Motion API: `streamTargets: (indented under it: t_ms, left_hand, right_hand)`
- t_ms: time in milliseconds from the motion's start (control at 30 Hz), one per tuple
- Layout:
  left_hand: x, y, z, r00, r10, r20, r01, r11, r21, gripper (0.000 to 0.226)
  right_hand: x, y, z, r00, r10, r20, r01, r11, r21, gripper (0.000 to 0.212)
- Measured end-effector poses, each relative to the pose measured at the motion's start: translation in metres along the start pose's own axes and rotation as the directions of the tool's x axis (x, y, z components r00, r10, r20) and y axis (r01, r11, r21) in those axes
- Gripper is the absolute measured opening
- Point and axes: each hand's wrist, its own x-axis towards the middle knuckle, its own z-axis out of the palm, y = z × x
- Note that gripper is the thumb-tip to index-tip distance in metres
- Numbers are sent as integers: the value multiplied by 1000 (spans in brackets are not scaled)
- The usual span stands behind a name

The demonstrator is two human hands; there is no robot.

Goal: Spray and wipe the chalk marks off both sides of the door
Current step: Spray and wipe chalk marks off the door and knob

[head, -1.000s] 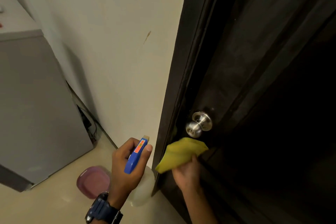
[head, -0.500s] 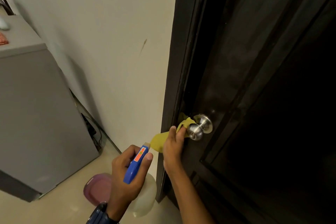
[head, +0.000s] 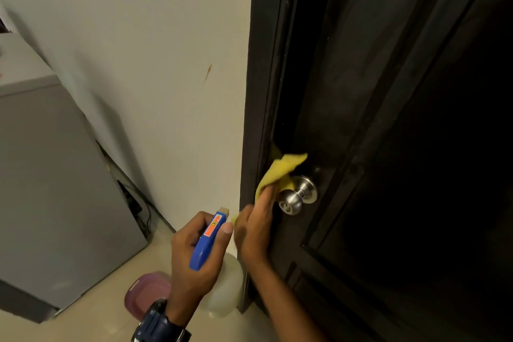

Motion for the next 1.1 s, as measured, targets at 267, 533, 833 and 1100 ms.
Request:
streamTargets:
  t_ms: [267,533,833,1100]
  left_hand:
    - [-6,-6,7,986,-7,166,18,998,-61,41]
    - [-14,-1,27,989,-17,146,29,996,-81,31]
    - [-12,-5,33,992,-15,123,28,994,-103,31]
    - [-4,-18,27,995,0,100,15,989,-148,34]
  right_hand:
    - [-76,58,-117,736,629,250,-652,758,11,42]
    - [24,-19,-126,836,-255,486,532,593,-604,83]
    - [1,22,-124,974,-114,194,213,745,-632,79]
    - [-39,-17,-194,778,623,83,-620,739,264,47]
